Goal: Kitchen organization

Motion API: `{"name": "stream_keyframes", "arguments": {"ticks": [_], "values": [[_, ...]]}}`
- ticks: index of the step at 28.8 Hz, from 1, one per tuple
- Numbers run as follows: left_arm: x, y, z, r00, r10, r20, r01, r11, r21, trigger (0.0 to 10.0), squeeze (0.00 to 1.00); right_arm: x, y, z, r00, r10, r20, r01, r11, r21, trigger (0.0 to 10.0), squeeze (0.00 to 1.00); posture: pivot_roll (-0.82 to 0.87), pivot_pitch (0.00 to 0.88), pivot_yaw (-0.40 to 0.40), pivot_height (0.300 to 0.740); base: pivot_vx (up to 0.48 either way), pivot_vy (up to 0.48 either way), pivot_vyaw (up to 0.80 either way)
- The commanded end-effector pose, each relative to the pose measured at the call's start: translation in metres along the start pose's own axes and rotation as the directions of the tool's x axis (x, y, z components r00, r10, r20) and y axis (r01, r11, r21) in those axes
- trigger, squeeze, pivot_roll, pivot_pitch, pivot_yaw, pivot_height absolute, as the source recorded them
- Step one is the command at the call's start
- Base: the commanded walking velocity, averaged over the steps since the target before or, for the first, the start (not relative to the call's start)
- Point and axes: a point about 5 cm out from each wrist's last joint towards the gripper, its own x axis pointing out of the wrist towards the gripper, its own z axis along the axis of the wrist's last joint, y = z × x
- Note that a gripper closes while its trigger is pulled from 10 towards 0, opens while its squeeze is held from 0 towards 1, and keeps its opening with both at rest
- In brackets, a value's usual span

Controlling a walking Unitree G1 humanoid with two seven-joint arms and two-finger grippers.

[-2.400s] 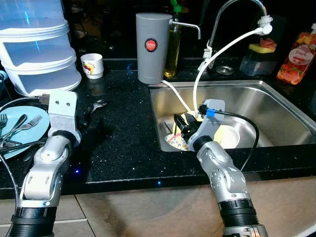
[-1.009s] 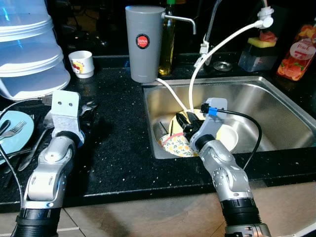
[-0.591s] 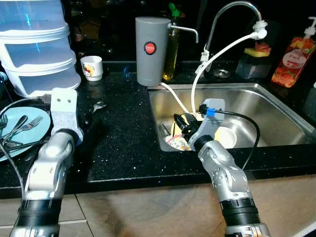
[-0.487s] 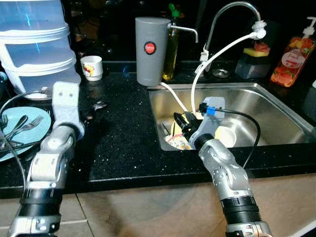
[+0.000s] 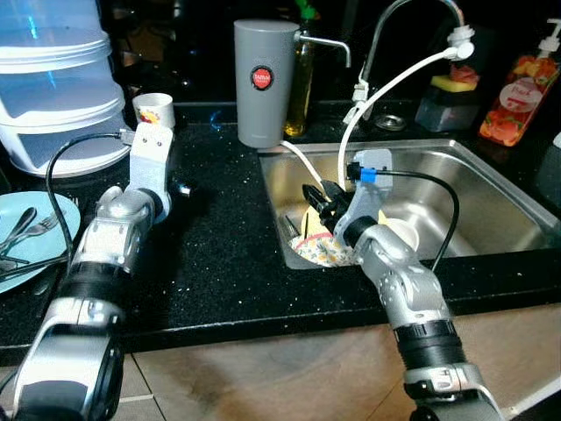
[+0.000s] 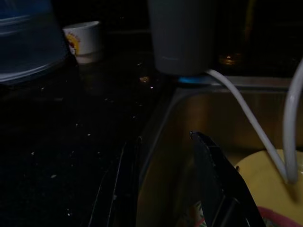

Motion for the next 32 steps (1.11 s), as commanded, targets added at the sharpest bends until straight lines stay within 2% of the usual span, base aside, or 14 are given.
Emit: {"name": "stream_keyframes", "arguments": {"ticks": [1,3,4,7,10,19,23,24,25,26,29,32], "values": [[0.0,0.011,0.003,1.0,0.023,0.001,-0.023,1.0,0.021,10.0,0.93,0.002,-0.001,0.001,1.0,0.015,-0.025,-0.015,1.0,-0.016,10.0,0.0,0.06,0.083,-0.002,0.74,0.0,0.0,0.0],[0.001,0.013,0.004,1.0,0.025,-0.002,-0.025,0.999,0.028,10.0,0.93,0.002,-0.001,0.002,0.999,0.019,-0.026,-0.02,1.0,-0.02,10.0,0.0,0.06,0.086,0.0,0.74,0.0,0.0,0.0],[0.002,0.018,0.006,0.999,0.03,-0.017,-0.03,0.999,0.02,10.0,0.0,0.003,-0.001,0.003,0.999,0.028,-0.03,-0.029,0.999,-0.028,10.0,0.0,0.06,0.092,0.002,0.74,0.0,0.0,0.0],[0.003,0.021,0.008,0.999,0.032,-0.022,-0.032,0.999,0.023,10.0,0.0,0.004,-0.001,0.004,0.999,0.035,-0.034,-0.036,0.999,-0.033,10.0,0.0,0.06,0.096,0.004,0.74,0.0,0.0,0.0],[0.005,0.018,0.002,0.995,-0.03,-0.092,0.031,0.999,0.008,10.0,0.0,0.004,-0.002,0.003,0.998,0.044,-0.045,-0.046,0.998,-0.047,10.0,0.0,0.06,0.102,0.005,0.74,0.0,0.0,0.0],[0.008,0.011,0.002,0.986,-0.116,-0.122,0.125,0.99,0.072,10.0,0.0,0.006,-0.003,0.006,0.998,0.046,-0.045,-0.049,0.997,-0.054,10.0,0.0,0.07,0.118,0.008,0.74,0.0,0.0,0.0],[0.007,0.013,-0.002,0.976,-0.118,-0.184,0.134,0.988,0.077,9.8,0.0,0.007,-0.003,0.007,0.998,0.05,-0.044,-0.052,0.997,-0.054,10.0,0.0,0.07,0.118,0.008,0.74,0.0,0.0,0.0],[0.007,0.013,-0.005,0.97,-0.119,-0.211,0.14,0.986,0.087,4.4,0.0,0.007,-0.003,0.007,0.998,0.051,-0.045,-0.053,0.997,-0.054,10.0,0.0,0.07,0.118,0.007,0.74,0.0,0.0,0.0],[0.006,0.013,-0.007,0.966,-0.121,-0.229,0.146,0.985,0.094,4.4,0.0,0.007,-0.003,0.007,0.998,0.052,-0.045,-0.055,0.997,-0.054,10.0,0.0,0.07,0.118,0.007,0.74,0.0,0.0,0.0],[0.006,0.013,-0.011,0.958,-0.126,-0.256,0.155,0.983,0.098,0.0,0.0,0.007,-0.003,0.007,0.998,0.054,-0.045,-0.056,0.997,-0.053,10.0,0.0,0.07,0.118,0.007,0.74,0.0,0.0,0.0],[0.004,0.013,-0.02,0.937,-0.131,-0.324,0.176,0.978,0.113,0.0,0.0,0.008,-0.003,0.007,0.997,0.057,-0.045,-0.059,0.997,-0.05,10.0,0.0,0.07,0.115,0.006,0.74,0.0,0.0,0.0],[0.004,0.012,-0.021,0.934,-0.137,-0.329,0.181,0.978,0.105,0.0,0.0,0.008,-0.003,0.007,0.997,0.057,-0.045,-0.059,0.997,-0.048,10.0,0.0,0.07,0.113,0.005,0.74,0.0,0.0,0.0]]}}
